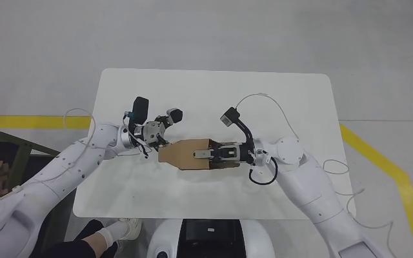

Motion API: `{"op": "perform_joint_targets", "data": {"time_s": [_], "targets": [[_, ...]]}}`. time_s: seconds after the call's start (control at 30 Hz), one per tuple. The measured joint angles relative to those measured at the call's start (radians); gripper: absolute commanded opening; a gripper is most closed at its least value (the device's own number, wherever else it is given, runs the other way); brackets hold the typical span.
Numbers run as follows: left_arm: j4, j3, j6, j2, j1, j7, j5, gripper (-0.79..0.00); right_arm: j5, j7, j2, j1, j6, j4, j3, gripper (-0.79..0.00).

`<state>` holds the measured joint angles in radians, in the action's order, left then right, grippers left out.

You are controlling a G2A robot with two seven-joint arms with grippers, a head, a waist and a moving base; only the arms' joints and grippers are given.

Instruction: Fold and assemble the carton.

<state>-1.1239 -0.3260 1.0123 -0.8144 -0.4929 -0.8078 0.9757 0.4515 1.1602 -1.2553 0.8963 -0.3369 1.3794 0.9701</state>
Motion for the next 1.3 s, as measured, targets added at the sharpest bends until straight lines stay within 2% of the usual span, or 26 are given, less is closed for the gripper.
{"op": "perform_joint_targets", "data": {"time_s": [0.53,0.77,1.0,1.3], "targets": [[0.003,-0.050,0.000,0.001,-0.024,0.000,0.004,0.000,0.048,-0.008,0.000,0.006,-0.010,-0.009,0.014,-0.785],[0.001,-0.131,0.000,0.022,-0.081,0.000,-0.019,0.000,0.074,-0.042,0.004,0.015,-0.015,-0.034,0.046,-0.785],[-0.054,-0.175,0.000,0.041,-0.126,0.000,0.029,0.000,0.079,-0.068,0.000,0.012,-0.010,-0.043,0.045,-0.785],[-0.059,-0.177,0.000,0.026,-0.118,0.000,0.053,0.000,0.071,-0.072,-0.006,-0.001,-0.011,-0.046,0.028,-0.785]]}}
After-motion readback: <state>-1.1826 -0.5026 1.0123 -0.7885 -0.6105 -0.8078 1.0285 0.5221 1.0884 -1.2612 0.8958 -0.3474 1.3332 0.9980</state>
